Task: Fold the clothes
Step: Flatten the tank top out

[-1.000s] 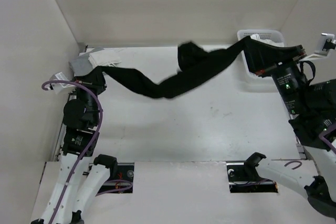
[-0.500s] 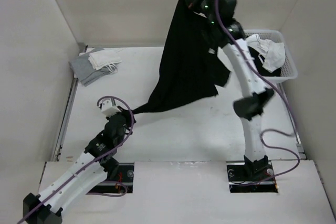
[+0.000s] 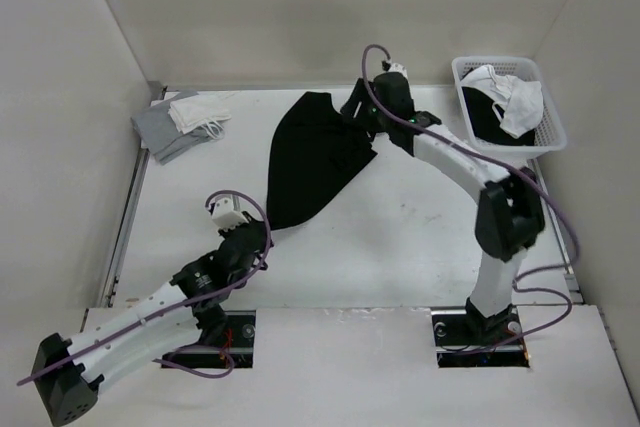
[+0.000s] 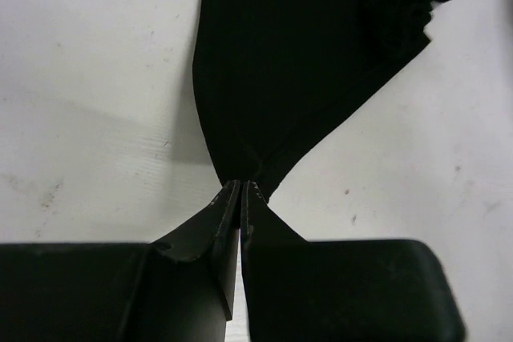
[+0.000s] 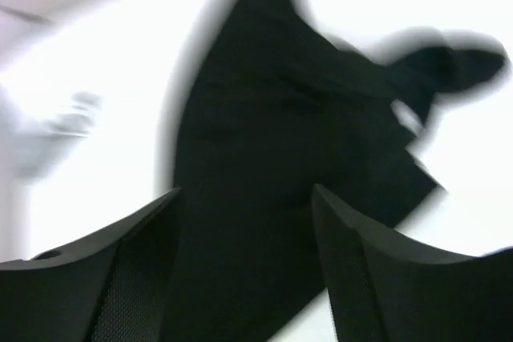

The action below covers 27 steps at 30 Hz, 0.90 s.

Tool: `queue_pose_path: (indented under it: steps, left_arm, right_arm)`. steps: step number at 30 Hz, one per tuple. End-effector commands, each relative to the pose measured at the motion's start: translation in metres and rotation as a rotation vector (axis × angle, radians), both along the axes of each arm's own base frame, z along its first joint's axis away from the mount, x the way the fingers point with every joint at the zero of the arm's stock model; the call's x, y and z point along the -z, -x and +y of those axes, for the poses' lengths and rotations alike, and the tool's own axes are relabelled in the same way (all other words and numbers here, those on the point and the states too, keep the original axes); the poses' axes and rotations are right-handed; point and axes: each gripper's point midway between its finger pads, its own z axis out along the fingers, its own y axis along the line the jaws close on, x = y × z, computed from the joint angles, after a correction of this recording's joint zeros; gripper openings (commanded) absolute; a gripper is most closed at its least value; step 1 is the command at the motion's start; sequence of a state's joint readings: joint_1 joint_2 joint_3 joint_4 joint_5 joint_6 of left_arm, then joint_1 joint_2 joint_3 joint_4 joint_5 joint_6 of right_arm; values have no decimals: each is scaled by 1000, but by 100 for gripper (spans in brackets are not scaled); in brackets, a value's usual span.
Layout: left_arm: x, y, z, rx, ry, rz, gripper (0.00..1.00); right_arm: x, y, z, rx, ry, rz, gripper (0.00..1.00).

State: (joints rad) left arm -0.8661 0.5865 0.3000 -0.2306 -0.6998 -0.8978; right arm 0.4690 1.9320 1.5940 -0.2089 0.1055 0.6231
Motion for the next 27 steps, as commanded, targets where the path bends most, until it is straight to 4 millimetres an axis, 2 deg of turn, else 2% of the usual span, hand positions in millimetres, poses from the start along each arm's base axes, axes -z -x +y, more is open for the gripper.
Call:
queue_pose_path:
  steps: [1, 3, 6, 7, 8, 10, 12, 15, 17, 22, 27]
  left_arm:
    - [-63, -9, -3, -17, 106, -144, 2]
    - [-81, -8, 1, -19, 125, -185, 2]
    - [-102, -9, 8, -27, 134, -225, 2]
    - [-107, -9, 9, -27, 139, -234, 2]
    - [-113, -9, 10, -26, 146, -243, 2]
    - [-121, -8, 9, -14, 154, -254, 2]
    - [-125, -8, 8, -5, 159, -262, 2]
    - [-124, -7, 7, 1, 162, -259, 2]
    - [-120, -5, 8, 6, 160, -258, 2]
    - [-111, -2, 16, -10, 150, -244, 3]
    - [-114, -4, 19, -12, 151, -255, 3]
  right_arm:
    - [-150, 7, -10, 36, -158, -402, 67]
    - [-116, 22, -18, 57, -118, -351, 58]
    - [-59, 42, -40, 128, -77, -270, 16]
    - [-40, 48, -42, 136, -79, -228, 9]
    - [-21, 53, -44, 139, -75, -187, 7]
    - [14, 52, -54, 159, -52, -120, 11]
    - [45, 47, -56, 158, -29, -54, 22]
    - [75, 42, -48, 128, -20, 11, 37]
    - [89, 41, -43, 116, -13, 40, 42]
    - [115, 46, -43, 124, -5, 99, 43]
    - [131, 50, -41, 118, -5, 133, 35]
